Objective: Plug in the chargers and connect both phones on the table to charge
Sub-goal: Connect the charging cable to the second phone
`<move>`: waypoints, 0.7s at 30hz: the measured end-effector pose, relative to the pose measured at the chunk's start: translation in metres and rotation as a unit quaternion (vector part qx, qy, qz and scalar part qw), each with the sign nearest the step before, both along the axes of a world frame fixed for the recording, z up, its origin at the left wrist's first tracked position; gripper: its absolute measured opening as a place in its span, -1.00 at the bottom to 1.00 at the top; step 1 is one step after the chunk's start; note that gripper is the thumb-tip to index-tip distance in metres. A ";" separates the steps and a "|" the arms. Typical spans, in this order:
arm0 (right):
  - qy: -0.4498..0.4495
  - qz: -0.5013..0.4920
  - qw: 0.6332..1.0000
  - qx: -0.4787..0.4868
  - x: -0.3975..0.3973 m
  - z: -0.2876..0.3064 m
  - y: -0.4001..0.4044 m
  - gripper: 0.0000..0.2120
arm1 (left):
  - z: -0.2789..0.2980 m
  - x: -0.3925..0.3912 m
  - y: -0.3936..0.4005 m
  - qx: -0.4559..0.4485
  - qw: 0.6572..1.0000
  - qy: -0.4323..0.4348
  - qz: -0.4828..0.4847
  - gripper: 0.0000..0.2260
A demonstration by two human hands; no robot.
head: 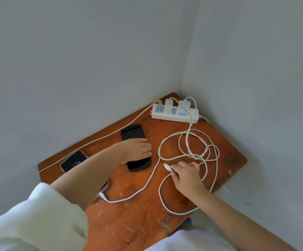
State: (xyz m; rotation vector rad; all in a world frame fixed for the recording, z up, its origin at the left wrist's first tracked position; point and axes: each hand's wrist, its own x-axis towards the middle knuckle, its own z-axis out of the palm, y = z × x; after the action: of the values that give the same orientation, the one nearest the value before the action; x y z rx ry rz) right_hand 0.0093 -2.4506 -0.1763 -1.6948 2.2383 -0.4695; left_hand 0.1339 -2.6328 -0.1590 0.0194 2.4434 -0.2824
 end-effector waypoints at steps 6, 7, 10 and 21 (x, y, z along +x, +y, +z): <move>-0.089 0.047 0.993 -0.058 0.006 0.021 0.001 -0.77 | 0.017 0.010 0.022 0.136 0.976 0.108 0.133 -0.16; -0.103 0.061 0.991 -0.066 0.007 0.028 0.001 -0.78 | 0.022 0.014 0.024 0.152 0.962 0.140 0.181 -0.15; -0.083 0.090 0.984 -0.128 0.008 0.047 -0.003 -0.82 | 0.035 0.024 0.025 0.181 0.909 0.217 0.306 -0.14; 0.082 0.087 0.962 -0.246 0.007 0.088 -0.032 -0.80 | 0.042 0.044 0.028 0.146 0.843 0.316 0.410 -0.14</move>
State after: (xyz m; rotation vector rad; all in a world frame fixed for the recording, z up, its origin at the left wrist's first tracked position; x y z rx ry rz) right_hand 0.0165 -2.4824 -0.0885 -2.2245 2.1740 -0.9350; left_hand 0.1783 -2.6051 -0.1168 -1.1199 2.8176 0.5565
